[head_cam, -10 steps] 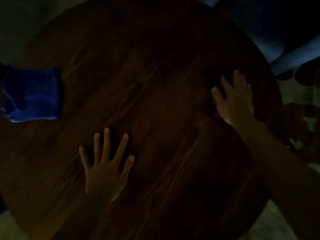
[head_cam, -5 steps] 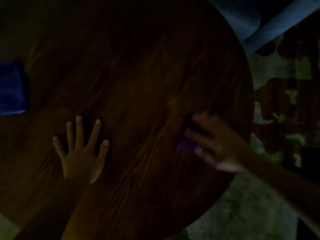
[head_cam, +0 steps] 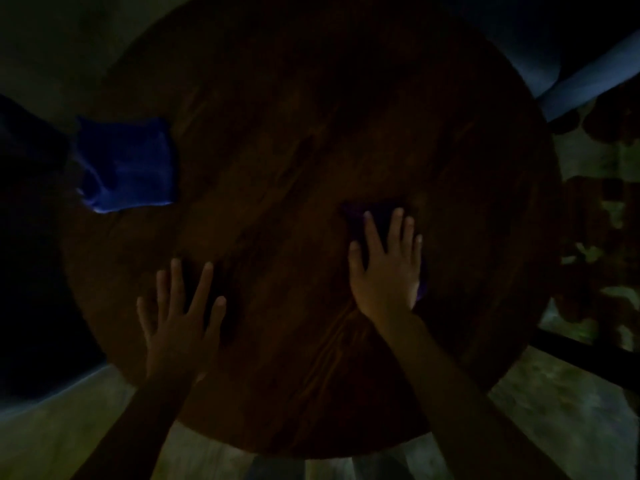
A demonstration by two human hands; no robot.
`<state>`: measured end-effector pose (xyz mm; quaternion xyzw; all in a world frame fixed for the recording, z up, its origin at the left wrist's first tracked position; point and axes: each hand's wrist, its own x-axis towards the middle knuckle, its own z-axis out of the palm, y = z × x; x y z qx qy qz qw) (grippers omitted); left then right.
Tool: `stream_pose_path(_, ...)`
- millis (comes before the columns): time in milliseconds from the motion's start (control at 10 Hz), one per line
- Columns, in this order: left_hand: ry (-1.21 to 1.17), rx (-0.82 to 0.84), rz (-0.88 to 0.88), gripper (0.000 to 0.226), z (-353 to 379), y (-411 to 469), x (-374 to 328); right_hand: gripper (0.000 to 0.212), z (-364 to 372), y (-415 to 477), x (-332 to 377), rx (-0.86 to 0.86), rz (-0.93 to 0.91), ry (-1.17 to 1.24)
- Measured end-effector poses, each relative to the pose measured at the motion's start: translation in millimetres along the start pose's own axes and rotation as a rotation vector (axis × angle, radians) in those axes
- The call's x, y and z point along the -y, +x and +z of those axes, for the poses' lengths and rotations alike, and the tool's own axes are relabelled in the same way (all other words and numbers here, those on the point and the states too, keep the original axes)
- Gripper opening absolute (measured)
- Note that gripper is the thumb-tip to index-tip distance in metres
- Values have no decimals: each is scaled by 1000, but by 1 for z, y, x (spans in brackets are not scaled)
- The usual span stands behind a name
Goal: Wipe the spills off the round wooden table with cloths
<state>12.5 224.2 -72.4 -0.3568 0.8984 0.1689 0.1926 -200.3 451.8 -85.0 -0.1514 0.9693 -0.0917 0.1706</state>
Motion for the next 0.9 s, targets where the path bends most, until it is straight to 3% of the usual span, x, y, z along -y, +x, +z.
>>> stream_pose_path(100, 2, 6, -70, 79, 5, -24, 66, 62, 25, -18, 87, 69, -163, -12)
stream_pose_path(300, 42, 54, 10, 66, 17, -59, 128, 61, 72, -47, 233, 159, -581, -121)
stream_pose_path(400, 20, 62, 49, 67, 17, -73, 134, 60, 86, -48, 273, 178, -873, -235)
stream_pose_path(500, 11, 131, 40, 74, 16, -79, 130, 63, 82, -34, 283, 239, -1010, -345)
stream_pose_path(700, -46, 297, 16, 76, -14, -97, 103, 76, 52, -55, 276, 346, -908, -420)
stream_pose_path(900, -119, 510, -81, 64, -34, -141, 80, 75, 11, -135, 178, 456, -632, -277)
